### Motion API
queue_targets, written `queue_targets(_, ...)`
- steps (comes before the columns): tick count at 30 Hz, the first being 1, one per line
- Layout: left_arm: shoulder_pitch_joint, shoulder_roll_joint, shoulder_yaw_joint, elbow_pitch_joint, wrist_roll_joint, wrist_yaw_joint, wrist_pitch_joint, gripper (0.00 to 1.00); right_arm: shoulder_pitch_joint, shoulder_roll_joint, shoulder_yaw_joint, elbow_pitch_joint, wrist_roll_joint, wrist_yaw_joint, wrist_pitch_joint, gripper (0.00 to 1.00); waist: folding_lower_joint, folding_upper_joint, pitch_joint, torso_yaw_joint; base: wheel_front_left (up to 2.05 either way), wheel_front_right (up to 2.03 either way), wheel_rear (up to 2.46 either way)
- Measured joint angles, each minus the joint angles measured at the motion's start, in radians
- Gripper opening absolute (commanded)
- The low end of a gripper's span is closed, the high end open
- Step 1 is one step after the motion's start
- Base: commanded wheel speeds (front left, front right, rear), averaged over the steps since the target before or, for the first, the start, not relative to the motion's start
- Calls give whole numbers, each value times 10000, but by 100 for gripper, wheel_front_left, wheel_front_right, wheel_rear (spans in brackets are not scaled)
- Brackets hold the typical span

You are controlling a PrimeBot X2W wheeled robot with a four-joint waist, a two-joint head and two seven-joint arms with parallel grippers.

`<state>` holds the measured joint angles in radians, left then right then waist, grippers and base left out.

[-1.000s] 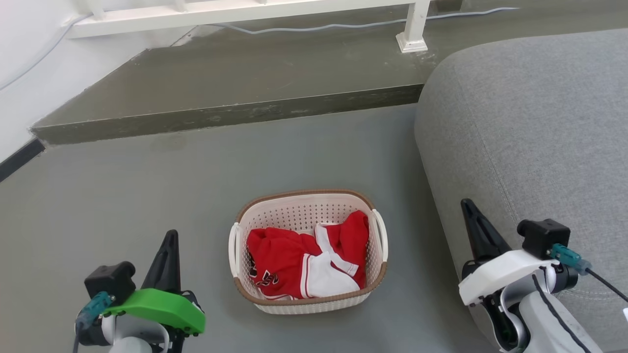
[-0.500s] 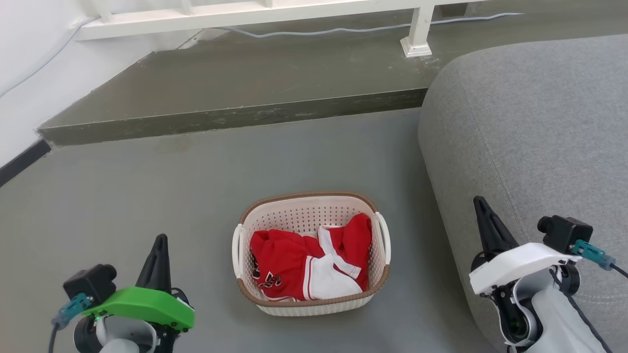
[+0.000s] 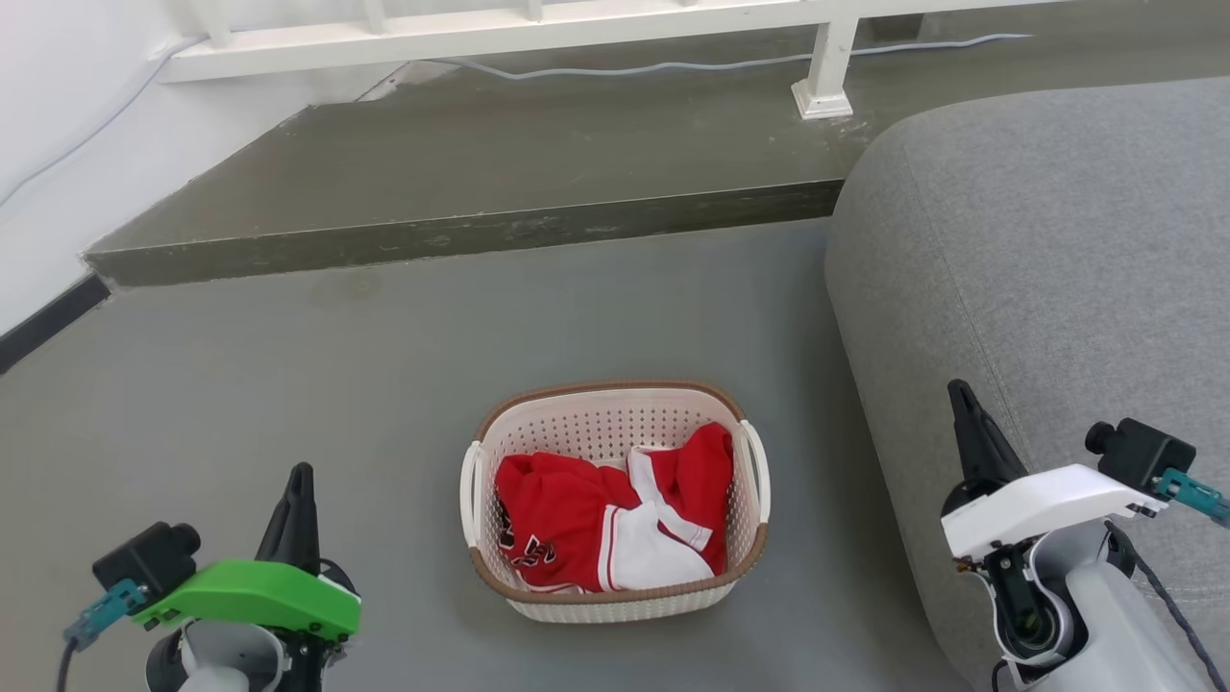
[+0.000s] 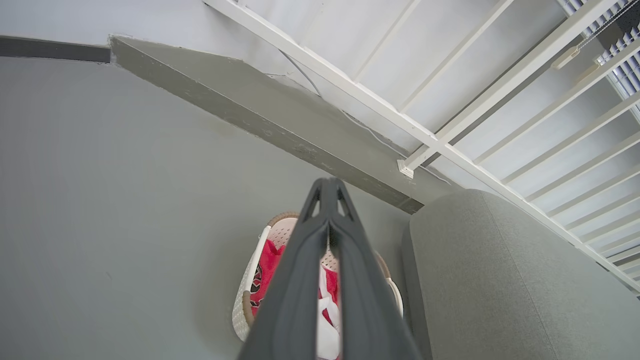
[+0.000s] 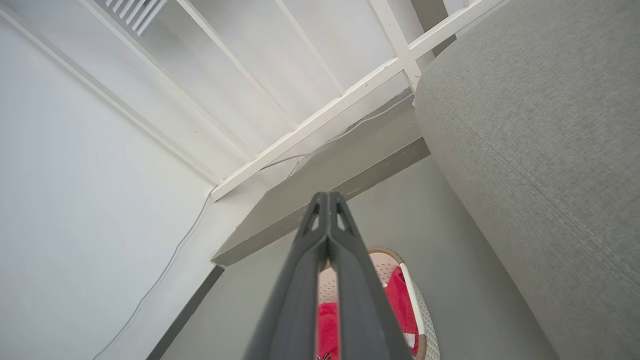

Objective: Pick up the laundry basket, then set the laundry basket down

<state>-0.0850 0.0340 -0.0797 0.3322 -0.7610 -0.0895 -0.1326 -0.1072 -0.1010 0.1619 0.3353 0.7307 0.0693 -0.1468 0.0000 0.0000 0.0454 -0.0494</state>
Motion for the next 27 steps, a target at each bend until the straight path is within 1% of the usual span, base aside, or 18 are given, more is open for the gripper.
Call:
queue_targets(6, 0, -2, 138, -29, -610, -79, 188, 0, 0, 48, -228, -23, 658, 8, 196, 0, 0, 0, -32, 38, 0, 0, 0)
queue_targets(27, 0, -4, 558, -174, -2828, -117, 840, 0, 5, 163, -974, -121, 2930, 144, 859, 0, 0, 0, -145, 168, 0, 0, 0)
